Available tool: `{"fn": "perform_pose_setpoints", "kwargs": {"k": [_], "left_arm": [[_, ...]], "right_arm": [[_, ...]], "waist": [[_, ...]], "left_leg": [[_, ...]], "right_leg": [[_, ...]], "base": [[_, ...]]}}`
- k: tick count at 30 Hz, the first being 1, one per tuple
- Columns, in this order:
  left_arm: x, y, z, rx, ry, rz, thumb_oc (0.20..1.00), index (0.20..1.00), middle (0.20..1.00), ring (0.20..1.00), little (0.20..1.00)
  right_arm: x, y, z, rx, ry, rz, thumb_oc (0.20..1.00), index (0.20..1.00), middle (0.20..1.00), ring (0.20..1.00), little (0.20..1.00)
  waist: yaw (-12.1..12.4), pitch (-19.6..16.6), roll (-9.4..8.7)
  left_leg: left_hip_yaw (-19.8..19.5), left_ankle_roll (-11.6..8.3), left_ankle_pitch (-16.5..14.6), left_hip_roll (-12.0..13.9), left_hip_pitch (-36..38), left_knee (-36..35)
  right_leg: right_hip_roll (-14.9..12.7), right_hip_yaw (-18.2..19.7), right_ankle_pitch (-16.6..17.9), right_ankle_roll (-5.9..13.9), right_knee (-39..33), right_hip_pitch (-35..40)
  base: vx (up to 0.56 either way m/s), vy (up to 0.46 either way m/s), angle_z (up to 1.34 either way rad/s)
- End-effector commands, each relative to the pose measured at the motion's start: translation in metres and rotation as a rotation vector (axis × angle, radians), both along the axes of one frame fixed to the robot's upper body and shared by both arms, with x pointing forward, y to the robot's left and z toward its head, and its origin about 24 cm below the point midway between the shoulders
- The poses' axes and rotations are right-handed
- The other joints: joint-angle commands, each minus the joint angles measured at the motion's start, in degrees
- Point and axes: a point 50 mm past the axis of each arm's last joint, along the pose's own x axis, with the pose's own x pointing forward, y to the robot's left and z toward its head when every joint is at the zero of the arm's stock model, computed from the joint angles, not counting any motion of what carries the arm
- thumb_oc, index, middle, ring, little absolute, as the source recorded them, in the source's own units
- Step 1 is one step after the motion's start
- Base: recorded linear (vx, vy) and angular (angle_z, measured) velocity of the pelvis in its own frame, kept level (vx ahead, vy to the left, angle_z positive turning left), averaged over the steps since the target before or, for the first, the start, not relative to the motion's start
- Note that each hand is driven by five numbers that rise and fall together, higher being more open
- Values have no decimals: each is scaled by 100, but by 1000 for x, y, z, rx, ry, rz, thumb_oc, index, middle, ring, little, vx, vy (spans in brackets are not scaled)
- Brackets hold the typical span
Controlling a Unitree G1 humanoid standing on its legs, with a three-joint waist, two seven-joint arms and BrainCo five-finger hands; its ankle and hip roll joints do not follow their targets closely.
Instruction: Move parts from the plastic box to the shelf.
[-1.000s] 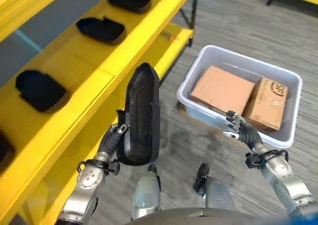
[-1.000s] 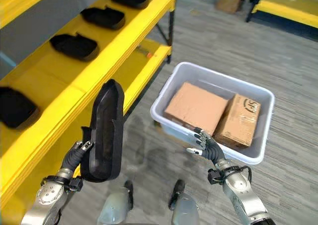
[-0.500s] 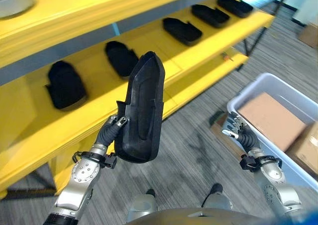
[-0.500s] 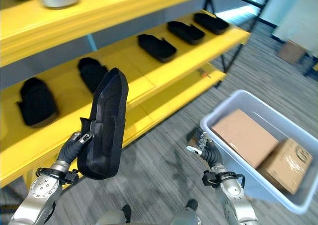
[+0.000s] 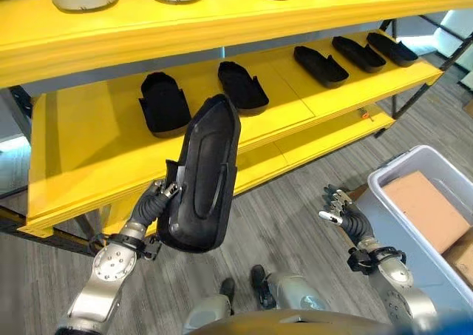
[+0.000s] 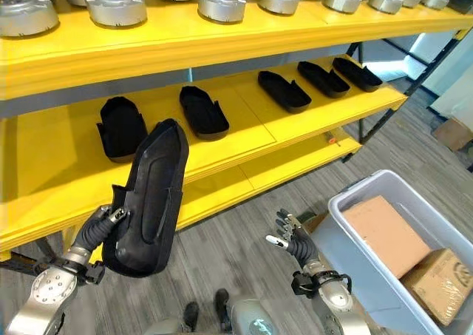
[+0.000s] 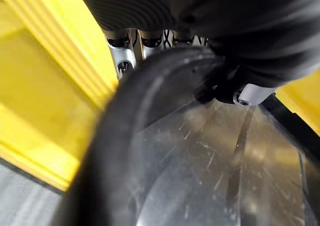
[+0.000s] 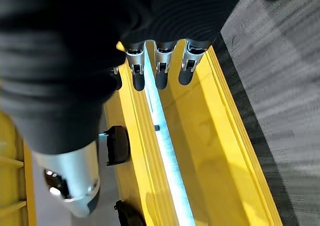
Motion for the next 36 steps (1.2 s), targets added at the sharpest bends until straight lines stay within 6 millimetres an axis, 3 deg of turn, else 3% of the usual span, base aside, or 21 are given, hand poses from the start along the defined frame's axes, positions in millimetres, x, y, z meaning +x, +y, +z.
{"fn": "perform_pose_setpoints", "kwargs": {"k": [1, 7, 11, 13, 15, 17, 18, 19, 20, 21, 25, 26, 28, 36], "left_arm": [[14, -3, 47, 3, -261, -34, 200, 200, 200, 200, 200], [7, 0, 44, -35, -245, -8, 200, 200, 200, 200, 200], [11, -5, 45, -68, -258, -20, 200, 200, 200, 200, 200], [15, -6, 47, -76, -268, -23, 200, 200, 200, 200, 200], [16, -6, 48, -78, -277, -19, 200, 200, 200, 200, 200], [14, -5, 47, -93, -279, 4, 200, 200, 200, 200, 200], [15, -5, 48, -94, -287, 12, 200, 200, 200, 200, 200], [15, -5, 48, -94, -287, 13, 200, 200, 200, 200, 200], [19, -5, 50, -88, -295, 8, 200, 200, 200, 200, 200], [21, -6, 50, -87, -294, 8, 200, 200, 200, 200, 200], [28, -9, 48, -78, -289, -19, 200, 200, 200, 200, 200], [32, -13, 50, -79, -292, -50, 200, 200, 200, 200, 200], [37, -16, 56, -42, -319, -70, 200, 200, 200, 200, 200], [68, -29, 71, -26, -411, -77, 200, 200, 200, 200, 200]], "right_arm": [[24, 4, 29, 14, -152, 53, 1000, 1000, 1000, 1000, 1000], [26, 4, 28, 9, -142, 70, 1000, 1000, 1000, 1000, 1000], [32, -5, 33, -29, -163, 44, 1000, 1000, 1000, 1000, 1000], [34, -8, 36, -34, -175, 31, 1000, 1000, 1000, 1000, 1000], [35, -9, 35, -45, -167, 15, 1000, 1000, 1000, 1000, 1000], [32, -9, 32, -40, -155, 6, 1000, 1000, 1000, 1000, 1000], [31, -10, 32, -43, -154, 3, 1000, 1000, 1000, 1000, 1000], [31, -10, 32, -44, -154, 2, 1000, 1000, 1000, 1000, 1000], [31, -13, 30, -51, -146, -19, 1000, 1000, 1000, 1000, 1000], [32, -14, 31, -56, -147, -28, 1000, 1000, 1000, 1000, 1000], [34, -11, 33, -40, -161, -23, 1000, 1000, 1000, 1000, 1000], [37, -7, 41, -26, -201, -18, 1000, 1000, 1000, 1000, 1000], [37, -5, 39, -30, -198, -16, 1000, 1000, 1000, 1000, 1000], [35, 3, 35, -7, -184, -10, 1000, 1000, 1000, 1000, 1000]], "waist": [[27, -229, 119], [200, -344, 142], [260, -88, 172], [204, -33, 163], [167, -12, 69], [129, -113, 106], [111, -116, 135], [92, -139, 152], [70, -93, 225], [51, -85, 308], [39, -105, 511], [84, -41, 471], [104, 35, 393], [97, 75, 145]], "left_leg": [[171, -235, 43, 177, 254, -471], [206, -249, -99, 164, 191, -223], [238, -454, -317, 3, -300, 770], [476, -479, -452, 133, -392, 1024], [845, -490, -570, 803, -373, 1125], [875, -612, -175, 1462, -287, 665], [898, -701, 256, 1969, -389, 337], [884, -732, 332, 2002, -354, 200], [959, -890, 869, 2474, -443, -157], [1049, -1004, 1051, 2590, -442, -321], [1324, -1219, 910, 2594, -260, -513], [1240, -1175, 670, 2386, -287, -284], [1392, -1179, 510, 2258, -357, -50], [1544, -1134, 125, 1987, -688, 445]], "right_leg": [[-123, 108, 275, 400, -766, 592], [-203, 8, 316, 348, -1228, 904], [-363, -262, 246, 257, -1205, 901], [-429, -341, 212, 251, -1098, 844], [-662, -427, 169, 293, -967, 806], [-799, -485, 76, 363, -894, 770], [-933, -521, 47, 421, -797, 702], [-907, -544, 16, 402, -753, 666], [-1040, -573, -56, 455, -538, 527], [-1084, -625, -123, 514, -408, 493], [-1134, -690, -230, 608, -87, 436], [-1280, -663, -156, 683, -118, 516], [-1478, -743, -62, 815, -226, 644], [-1759, -749, 170, 995, -678, 766]], "base": [[33, -81, 27], [31, -62, 4], [-78, -33, 44], [-76, 48, 84], [-30, 110, 71], [25, 192, 38], [14, 160, 38], [2, 255, 42], [25, 206, 44], [17, 222, 41], [80, 206, 21], [114, 205, -2], [105, 229, 20], [55, 108, 5]]}}
